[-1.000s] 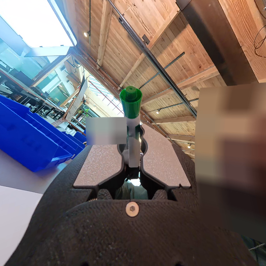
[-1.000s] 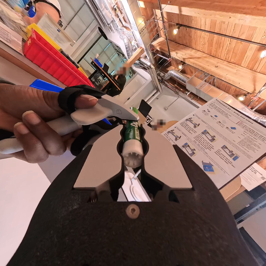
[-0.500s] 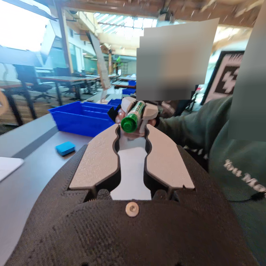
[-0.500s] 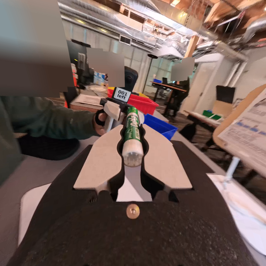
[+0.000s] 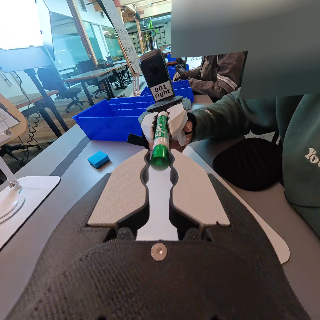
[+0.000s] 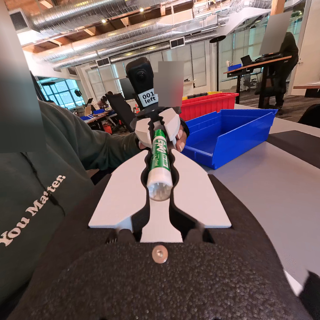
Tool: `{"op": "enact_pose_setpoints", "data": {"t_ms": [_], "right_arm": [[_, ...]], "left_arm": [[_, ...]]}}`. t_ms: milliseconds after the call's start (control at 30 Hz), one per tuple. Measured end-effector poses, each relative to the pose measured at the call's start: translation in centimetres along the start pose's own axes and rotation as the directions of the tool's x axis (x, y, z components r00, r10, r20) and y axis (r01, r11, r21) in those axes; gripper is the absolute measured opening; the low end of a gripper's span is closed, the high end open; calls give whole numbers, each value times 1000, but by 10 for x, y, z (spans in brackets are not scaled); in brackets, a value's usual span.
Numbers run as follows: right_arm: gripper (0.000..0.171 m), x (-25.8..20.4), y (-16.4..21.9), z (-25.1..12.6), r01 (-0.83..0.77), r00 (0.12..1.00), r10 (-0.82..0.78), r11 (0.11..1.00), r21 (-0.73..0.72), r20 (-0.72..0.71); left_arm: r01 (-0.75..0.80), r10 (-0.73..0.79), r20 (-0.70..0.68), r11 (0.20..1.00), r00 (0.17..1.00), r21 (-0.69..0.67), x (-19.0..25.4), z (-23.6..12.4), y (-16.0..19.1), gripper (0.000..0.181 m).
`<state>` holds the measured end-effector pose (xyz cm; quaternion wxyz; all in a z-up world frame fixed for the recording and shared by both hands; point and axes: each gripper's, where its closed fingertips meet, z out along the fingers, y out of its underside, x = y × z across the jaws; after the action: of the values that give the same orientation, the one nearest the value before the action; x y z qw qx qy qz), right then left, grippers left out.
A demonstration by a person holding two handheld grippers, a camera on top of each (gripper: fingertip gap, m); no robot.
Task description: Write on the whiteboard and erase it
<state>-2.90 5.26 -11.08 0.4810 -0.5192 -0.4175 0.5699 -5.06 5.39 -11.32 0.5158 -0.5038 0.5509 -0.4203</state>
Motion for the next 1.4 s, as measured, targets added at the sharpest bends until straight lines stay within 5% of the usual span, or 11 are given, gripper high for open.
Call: {"op": "enact_pose_setpoints", "data": {"t_ms": [333, 600, 1400], "right_arm": [[26, -3, 9, 4, 244, 966, -251, 965, -92, -68], [44, -3, 33, 18, 401, 896, -433, 885, -236, -100], [35, 7, 47, 13, 376, 901, -420, 882, -285, -112]], "left_arm": [[295, -273, -148, 943, 950, 151, 2, -3, -1, 20], [431, -398, -228, 895, 889, 114, 14, 13, 9, 20], [523, -512, -220, 852, 830, -13, 15, 19, 33, 20]]}}
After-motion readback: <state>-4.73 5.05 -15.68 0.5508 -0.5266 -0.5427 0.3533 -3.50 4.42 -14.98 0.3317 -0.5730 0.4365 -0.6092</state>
